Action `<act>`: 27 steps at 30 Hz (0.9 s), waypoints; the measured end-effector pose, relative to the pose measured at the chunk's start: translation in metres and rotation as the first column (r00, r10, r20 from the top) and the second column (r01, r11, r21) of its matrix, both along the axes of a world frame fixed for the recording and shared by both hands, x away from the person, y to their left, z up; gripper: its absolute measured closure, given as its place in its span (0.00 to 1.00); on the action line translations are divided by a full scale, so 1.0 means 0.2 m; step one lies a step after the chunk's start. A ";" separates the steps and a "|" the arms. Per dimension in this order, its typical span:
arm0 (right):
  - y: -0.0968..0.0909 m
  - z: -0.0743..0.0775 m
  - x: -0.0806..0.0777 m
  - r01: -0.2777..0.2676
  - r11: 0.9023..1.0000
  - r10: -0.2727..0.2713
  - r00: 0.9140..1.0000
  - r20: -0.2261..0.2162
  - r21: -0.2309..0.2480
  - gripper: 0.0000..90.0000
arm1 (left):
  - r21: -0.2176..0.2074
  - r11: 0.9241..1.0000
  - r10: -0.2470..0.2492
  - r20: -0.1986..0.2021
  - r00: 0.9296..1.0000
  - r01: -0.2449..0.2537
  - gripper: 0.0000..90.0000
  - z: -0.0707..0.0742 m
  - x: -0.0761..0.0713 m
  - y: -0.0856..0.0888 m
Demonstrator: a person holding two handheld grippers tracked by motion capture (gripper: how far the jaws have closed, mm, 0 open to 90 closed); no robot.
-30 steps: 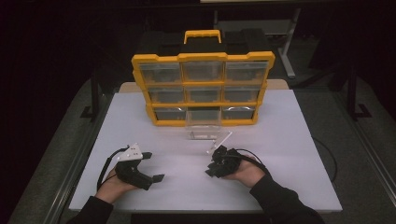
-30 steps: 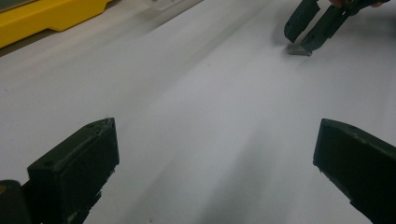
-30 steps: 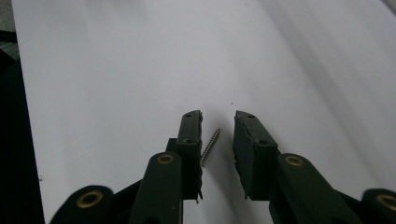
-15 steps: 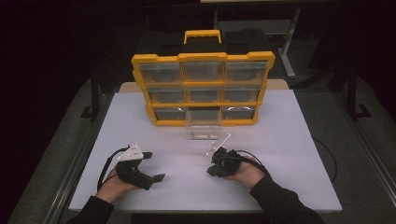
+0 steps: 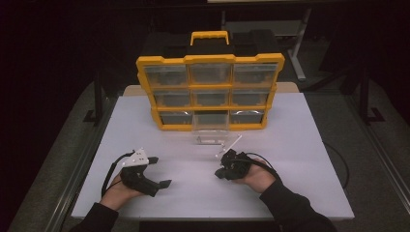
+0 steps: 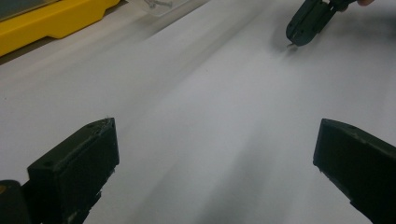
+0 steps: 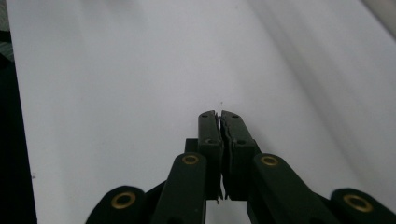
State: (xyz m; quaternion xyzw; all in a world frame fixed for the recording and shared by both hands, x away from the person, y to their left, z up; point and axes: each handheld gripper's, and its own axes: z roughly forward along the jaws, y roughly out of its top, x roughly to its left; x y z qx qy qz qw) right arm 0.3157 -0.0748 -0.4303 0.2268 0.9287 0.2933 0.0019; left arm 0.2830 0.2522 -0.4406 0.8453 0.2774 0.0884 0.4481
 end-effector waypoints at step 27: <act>-0.04 0.38 0.20 0.061 0.992 -0.073 0.991 0.114 0.110 0.95 | -0.003 1.000 -0.004 -0.004 1.000 0.004 0.00 -0.01 0.00 0.01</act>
